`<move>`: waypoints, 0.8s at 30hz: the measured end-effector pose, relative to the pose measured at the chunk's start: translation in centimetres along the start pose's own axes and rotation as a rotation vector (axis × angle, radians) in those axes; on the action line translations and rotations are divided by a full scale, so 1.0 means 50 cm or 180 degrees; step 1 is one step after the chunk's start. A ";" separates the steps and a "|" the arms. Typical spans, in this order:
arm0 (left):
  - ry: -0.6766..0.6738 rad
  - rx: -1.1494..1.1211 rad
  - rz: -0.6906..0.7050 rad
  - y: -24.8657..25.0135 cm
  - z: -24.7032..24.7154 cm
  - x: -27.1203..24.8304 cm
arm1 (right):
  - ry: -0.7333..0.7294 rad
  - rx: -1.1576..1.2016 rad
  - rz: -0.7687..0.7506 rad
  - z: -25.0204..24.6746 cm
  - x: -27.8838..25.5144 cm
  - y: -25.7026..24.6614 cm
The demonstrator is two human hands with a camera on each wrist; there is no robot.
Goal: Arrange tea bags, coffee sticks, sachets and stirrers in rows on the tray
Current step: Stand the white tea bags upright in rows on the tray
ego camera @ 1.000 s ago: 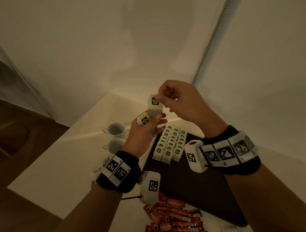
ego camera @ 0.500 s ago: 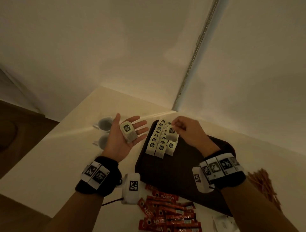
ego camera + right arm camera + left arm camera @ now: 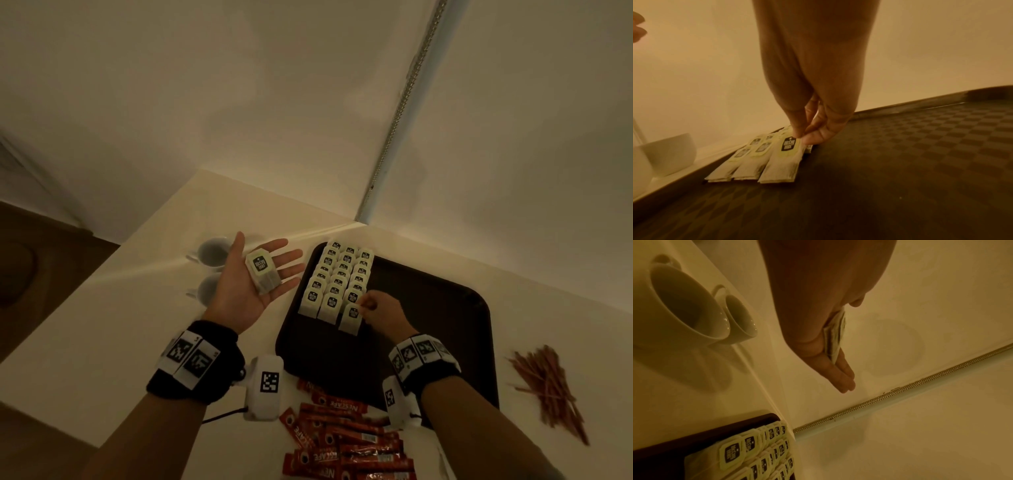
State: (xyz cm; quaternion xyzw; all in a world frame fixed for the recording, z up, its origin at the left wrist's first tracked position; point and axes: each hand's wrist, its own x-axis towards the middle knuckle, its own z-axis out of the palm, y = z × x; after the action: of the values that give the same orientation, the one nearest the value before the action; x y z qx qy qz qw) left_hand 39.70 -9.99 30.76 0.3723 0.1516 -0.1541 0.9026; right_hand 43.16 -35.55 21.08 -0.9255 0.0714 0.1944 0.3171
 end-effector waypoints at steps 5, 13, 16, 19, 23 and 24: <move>-0.0032 -0.0015 -0.0096 0.002 0.000 0.003 | 0.0077 0.0107 0.0006 0.009 0.018 -0.004; -0.0167 0.0648 -0.0328 -0.004 0.019 0.011 | 0.0707 0.0862 -0.1722 -0.048 -0.048 -0.186; -0.0331 0.1044 -0.0134 -0.005 0.041 0.010 | 0.0385 0.0687 -0.2597 -0.064 -0.088 -0.275; -0.0496 0.1178 0.0176 0.005 0.054 0.002 | 0.0462 0.0577 -0.2847 -0.077 -0.100 -0.317; -0.0480 0.1669 0.1292 0.024 0.040 -0.004 | 0.0673 0.0381 -0.3069 -0.128 -0.120 -0.352; -0.0447 0.1737 0.1529 0.028 0.040 -0.007 | 0.0671 0.0301 -0.3109 -0.142 -0.127 -0.361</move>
State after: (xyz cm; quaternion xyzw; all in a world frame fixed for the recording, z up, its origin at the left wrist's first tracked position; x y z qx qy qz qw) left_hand 40.25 -10.43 33.12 0.6128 -0.0491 0.0022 0.7887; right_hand 44.22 -25.61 38.86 -0.8501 -0.3298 -0.0747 0.4037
